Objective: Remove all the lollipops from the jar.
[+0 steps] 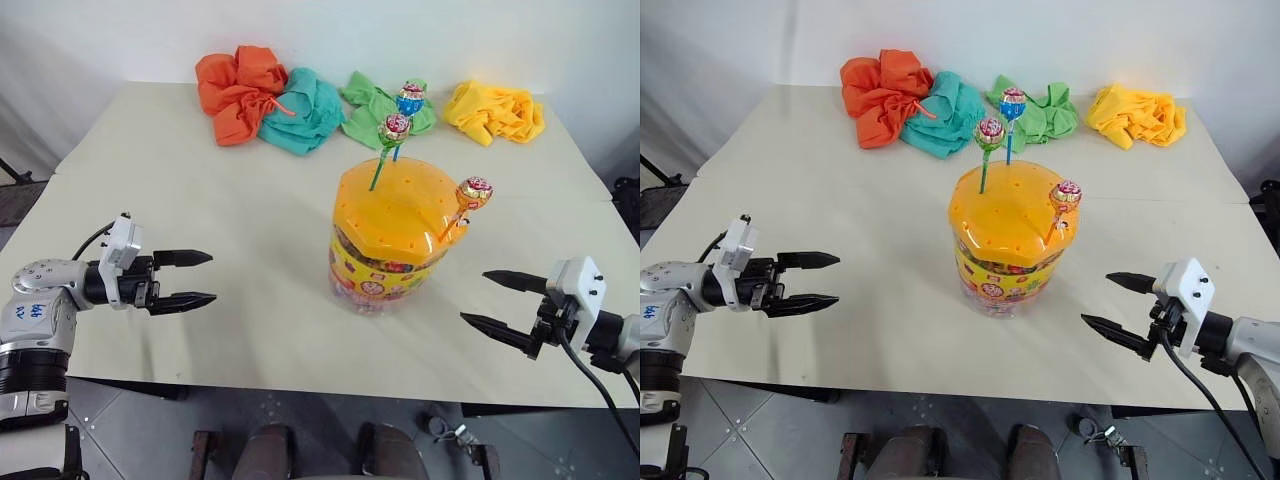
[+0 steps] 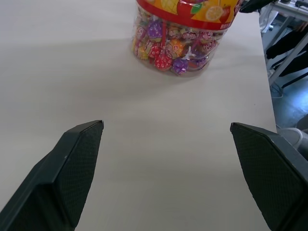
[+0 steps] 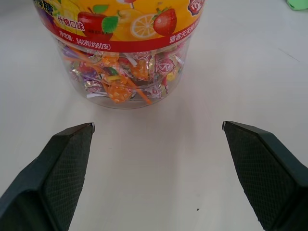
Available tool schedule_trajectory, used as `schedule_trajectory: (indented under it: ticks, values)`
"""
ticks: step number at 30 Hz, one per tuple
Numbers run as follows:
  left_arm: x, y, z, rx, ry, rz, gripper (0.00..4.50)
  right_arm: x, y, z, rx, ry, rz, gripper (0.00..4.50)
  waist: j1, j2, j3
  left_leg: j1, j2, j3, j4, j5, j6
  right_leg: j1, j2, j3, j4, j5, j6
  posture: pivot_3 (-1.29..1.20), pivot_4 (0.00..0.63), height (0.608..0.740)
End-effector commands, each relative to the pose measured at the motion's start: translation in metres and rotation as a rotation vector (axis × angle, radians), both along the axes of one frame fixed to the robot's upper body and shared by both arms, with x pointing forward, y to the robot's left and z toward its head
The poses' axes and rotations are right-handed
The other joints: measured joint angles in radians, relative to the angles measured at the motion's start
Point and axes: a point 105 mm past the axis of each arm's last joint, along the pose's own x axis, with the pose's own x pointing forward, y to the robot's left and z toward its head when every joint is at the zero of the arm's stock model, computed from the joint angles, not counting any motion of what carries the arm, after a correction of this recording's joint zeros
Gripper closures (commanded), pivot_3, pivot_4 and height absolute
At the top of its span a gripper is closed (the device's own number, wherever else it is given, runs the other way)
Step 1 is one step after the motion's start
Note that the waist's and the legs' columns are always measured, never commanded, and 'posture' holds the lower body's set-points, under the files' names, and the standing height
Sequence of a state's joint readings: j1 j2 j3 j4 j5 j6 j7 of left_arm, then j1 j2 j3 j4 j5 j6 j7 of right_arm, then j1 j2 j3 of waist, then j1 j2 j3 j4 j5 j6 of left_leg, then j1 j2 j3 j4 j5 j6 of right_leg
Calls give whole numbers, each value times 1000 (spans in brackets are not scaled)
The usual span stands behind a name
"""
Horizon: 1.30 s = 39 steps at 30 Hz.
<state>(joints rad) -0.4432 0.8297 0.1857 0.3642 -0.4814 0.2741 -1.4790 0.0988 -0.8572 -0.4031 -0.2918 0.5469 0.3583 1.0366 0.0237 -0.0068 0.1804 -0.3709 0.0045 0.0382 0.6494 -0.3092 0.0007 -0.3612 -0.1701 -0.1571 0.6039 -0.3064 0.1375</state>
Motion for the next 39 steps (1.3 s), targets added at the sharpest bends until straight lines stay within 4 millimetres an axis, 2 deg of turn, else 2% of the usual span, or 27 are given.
schedule_trajectory:
  ticks: [1, 10, 13, 20, 22, 25, 27, 32, 36, 39]
  values:
    - [-3, 0, 17, 1, -58, -30, 0, 0, 0, 22, 13, -66, 0, 43, 0, 0, 0, 0, 0, 0, 0, 0, 0, 0, 0, 0, 0, 0, 0, 0, 150, 740]
    - [3, -1, 27, -3, -54, 38, 0, -5, 0, 36, 34, -66, 6, 43, 0, 0, 0, 0, 0, 0, 0, 0, 0, 0, 0, 0, 0, 0, 0, 0, 150, 740]
    - [4, -1, 38, 5, -93, 52, 0, -11, 4, 43, 36, -68, 32, 43, 0, 0, 0, 0, 1, 0, 0, 0, 0, 0, 0, 0, 0, 0, 0, 0, 150, 740]
    - [-1, -13, 84, 9, -216, -18, 0, -24, 12, 71, 68, -113, 65, 43, 1, -1, 1, 0, 1, 0, 0, 0, 0, 0, 0, 0, 0, 0, 0, 0, 150, 740]
    - [-2, -16, 89, 9, -225, -33, 0, -25, 13, 74, 71, -115, 68, 43, 1, -1, 1, 0, 1, 0, 0, 0, 0, 0, 0, 0, 0, 0, 0, 0, 150, 740]
    - [-6, -53, 112, 11, -301, -210, 0, -25, 22, 87, 96, -172, 82, 43, 4, -2, 2, 0, 1, 0, 1, 0, 0, 0, 1, 0, 0, 0, 0, 0, 150, 740]
    - [-7, -73, 119, -2, -326, -302, 0, -26, 27, 89, 90, -181, 100, 43, 8, -3, 2, -2, 0, -1, 4, 0, 0, 1, 1, 0, 0, 0, 0, 0, 150, 740]
    - [7, -108, 134, -65, -393, -398, 0, -32, 36, 98, 116, -214, 112, 43, 6, -3, 2, -2, 0, -1, 4, -1, 0, 1, 1, 0, 0, 0, 1, 0, 150, 740]
    - [17, -131, 141, -116, -411, -448, 0, -44, 32, 96, 114, -213, 86, 43, 5, -6, 4, -2, 0, -1, 4, -1, 0, 1, 1, -1, -1, 0, 1, 0, 150, 740]
    - [22, -148, 144, -143, -391, -475, 0, -53, 28, 104, 137, -245, 48, 43, 4, -7, 4, -2, 0, -1, 4, -1, 1, 1, 1, -1, -1, 1, 1, 0, 150, 740]
